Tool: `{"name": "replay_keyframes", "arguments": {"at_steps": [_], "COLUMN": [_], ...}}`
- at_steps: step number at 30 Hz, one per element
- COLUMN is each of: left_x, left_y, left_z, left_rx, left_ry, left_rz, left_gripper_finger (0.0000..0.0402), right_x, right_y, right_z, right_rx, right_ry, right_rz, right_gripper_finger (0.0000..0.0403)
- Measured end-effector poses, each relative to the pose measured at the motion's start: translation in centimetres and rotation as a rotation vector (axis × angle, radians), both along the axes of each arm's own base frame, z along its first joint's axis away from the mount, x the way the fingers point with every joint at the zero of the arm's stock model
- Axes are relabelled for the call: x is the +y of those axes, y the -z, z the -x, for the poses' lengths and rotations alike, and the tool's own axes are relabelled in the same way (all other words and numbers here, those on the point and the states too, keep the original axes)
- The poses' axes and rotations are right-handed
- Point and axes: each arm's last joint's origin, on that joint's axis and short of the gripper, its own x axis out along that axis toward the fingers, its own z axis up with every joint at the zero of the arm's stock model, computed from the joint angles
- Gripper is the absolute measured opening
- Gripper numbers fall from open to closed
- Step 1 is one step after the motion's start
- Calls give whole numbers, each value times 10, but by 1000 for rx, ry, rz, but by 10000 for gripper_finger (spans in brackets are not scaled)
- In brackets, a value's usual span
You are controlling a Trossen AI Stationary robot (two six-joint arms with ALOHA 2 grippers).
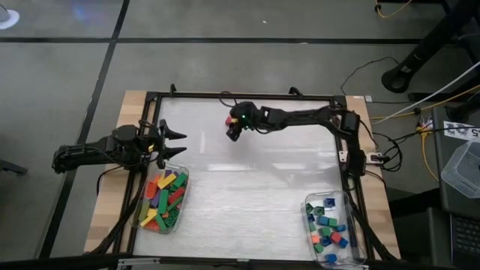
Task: Sort blocks by size
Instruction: Put the small green wooden block into the right transparent bin
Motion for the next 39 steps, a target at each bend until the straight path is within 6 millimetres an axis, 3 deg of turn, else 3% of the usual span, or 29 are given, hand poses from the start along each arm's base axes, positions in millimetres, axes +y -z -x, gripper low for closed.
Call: {"name": "replay_keyframes", "arguments": {"at_steps": [5,10,20,29,35,39], "left_x": [1,1,1,1,1,1], "left_y": [0,1,1,1,0,0], "left_z": [-1,-1,-1,-1,-1,-1], "left_rx": [7,8,7,8,6,6], "left_ry": [-13,-17,-19,-19,-19,-20], "left_rz": [0,-1,1,-1,5,5], "left_gripper_finger": [225,225,225,225,225,225], "right_x": [-16,-16,-17,-21,-32,-51], "right_y": [19,31,35,8,-17,-18], "right_z": [-3,-7,-8,-22,-29,-21], "right_rx": [-1,12,7,-110,-136,-103], "right_ry": [-5,-40,-10,12,37,38], "right_rz": [-4,22,28,-8,62,98], "right_gripper_finger": [211,211,211,200,138,85]}}
